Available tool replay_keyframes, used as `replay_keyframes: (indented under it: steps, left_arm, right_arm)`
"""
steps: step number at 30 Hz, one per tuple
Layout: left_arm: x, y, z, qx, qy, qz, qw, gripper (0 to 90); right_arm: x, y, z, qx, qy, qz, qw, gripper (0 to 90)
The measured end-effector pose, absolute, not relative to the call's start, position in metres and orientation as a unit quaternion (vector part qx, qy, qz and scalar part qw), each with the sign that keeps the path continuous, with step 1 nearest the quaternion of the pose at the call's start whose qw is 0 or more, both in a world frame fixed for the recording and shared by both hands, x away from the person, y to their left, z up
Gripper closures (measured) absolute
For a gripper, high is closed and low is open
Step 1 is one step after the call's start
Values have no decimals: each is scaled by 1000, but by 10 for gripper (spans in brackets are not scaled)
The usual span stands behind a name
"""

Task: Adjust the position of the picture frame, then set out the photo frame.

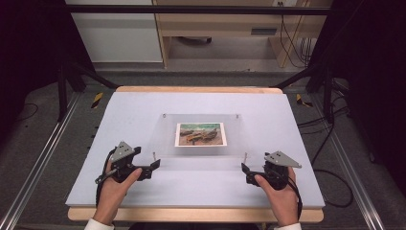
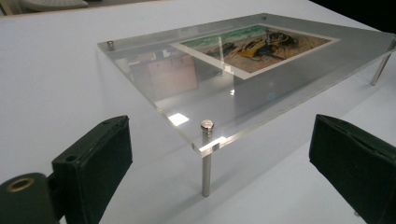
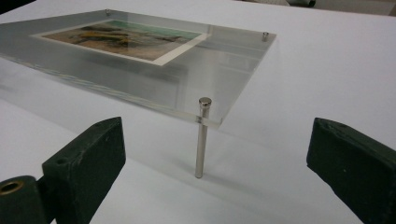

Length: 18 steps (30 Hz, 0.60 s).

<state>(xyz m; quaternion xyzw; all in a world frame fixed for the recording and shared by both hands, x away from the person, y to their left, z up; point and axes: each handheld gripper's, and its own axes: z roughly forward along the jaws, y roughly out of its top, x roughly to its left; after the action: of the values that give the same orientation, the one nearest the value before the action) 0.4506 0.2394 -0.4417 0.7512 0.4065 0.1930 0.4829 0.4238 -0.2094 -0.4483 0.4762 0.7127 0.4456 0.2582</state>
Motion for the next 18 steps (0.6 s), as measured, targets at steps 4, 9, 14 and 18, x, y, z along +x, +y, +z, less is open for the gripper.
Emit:
replay_keyframes:
  steps: [4,9,14,18]
  left_arm:
    - [449,239,-439,750,404,198,485,50]
    - [455,237,-421,743,399,201,498,50]
    - [474,229,-402,767,393,188,471,57]
    - [490,223,-396,781,408,157,445,75]
  right_arm:
    - [424,-209,-446,474,710,448,264,48]
    - [433,-204,-434,463,717,445,272,137]
    - [452,-199,-416,437,746,424,270,187]
    - [471,-198,-410,438,755,421,247,178]
